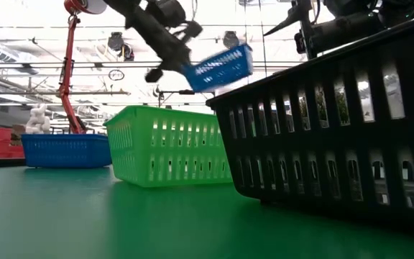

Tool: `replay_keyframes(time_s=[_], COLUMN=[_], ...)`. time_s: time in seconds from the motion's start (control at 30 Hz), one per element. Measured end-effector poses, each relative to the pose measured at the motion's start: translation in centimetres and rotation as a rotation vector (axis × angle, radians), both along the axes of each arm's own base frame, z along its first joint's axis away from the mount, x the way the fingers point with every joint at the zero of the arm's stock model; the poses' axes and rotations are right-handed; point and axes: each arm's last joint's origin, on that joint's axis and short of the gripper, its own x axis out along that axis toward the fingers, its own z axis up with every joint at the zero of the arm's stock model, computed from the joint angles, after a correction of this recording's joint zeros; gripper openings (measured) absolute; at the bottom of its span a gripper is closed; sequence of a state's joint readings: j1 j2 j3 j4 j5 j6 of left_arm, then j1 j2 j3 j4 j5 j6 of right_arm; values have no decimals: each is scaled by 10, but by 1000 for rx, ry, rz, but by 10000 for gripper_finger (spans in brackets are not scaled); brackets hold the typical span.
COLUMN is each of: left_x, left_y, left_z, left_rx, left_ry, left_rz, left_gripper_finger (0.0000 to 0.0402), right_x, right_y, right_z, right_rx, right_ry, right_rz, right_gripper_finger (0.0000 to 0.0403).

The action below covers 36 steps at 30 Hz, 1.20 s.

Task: Stack baskets by color
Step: Stack the right blue bin on the left stacked blue bins

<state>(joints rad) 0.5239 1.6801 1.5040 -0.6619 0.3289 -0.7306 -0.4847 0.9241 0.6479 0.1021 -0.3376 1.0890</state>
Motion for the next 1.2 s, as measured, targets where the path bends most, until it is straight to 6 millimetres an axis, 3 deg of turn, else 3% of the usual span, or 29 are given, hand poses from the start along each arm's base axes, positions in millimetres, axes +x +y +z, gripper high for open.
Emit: replay_keyframes(time_s=[0.37,0.8,1.0,1.2], left_x=[-92,-163,-192,-217], left_y=[-23,-66,-81,-92], left_z=[46,75,75,60], left_rx=[-55,-88,-108,-135], left_ry=[203,341,329,322], left_rz=[68,181,269,363], left_gripper_finger=[6,10,6,7], right_x=[0,-1,-1,-1], right_y=[-1,-1,-1,-1], right_z=[0,-1,-1,-1], right_rx=[-81,-79,-84,-102], right_ry=[18,22,22,25], right_rz=[-7,2,3,5], right_gripper_finger=[378,377,377,377])
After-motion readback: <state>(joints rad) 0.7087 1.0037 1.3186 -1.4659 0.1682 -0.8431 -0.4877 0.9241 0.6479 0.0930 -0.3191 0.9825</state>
